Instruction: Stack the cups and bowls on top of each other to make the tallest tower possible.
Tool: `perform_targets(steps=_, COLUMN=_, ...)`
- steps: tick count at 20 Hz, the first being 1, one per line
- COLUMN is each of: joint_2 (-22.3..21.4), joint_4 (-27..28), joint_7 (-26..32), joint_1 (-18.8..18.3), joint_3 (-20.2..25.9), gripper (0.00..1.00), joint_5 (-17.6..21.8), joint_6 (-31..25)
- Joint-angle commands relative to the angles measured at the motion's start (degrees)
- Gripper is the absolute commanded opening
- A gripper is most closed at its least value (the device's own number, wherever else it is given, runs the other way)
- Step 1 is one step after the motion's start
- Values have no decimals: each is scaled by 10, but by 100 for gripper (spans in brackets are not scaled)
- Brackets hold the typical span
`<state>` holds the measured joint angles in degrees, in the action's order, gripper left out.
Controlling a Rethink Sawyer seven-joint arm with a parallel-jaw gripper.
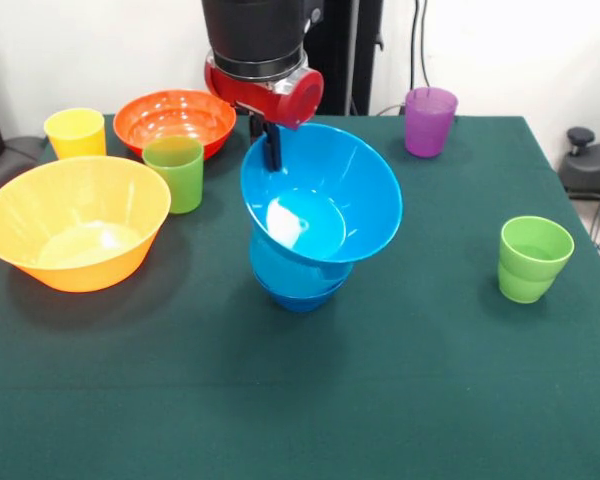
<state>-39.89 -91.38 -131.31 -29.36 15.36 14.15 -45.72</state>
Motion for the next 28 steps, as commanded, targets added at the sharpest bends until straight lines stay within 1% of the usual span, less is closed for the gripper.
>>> perform_targets(steps=1, joint_2=32, joint_4=-37, joint_7=72, joint_1=-7, joint_3=42, gripper=0, joint_5=30, joint_6=42)
perform_targets(steps=7, joint_2=39, joint_4=-40, joint_7=68, joint_1=-9, joint_3=41, gripper=0, joint_5=36, joint_6=57)
perform_targets(steps=14, joint_2=36, joint_4=-50, joint_7=60, joint_1=-4, joint_3=37, gripper=0, joint_5=38, joint_6=71)
perform_targets(steps=28, joint_2=52, joint_4=-45, joint_7=70, joint_1=-9, joint_3=36, gripper=0, joint_5=45, joint_6=91)
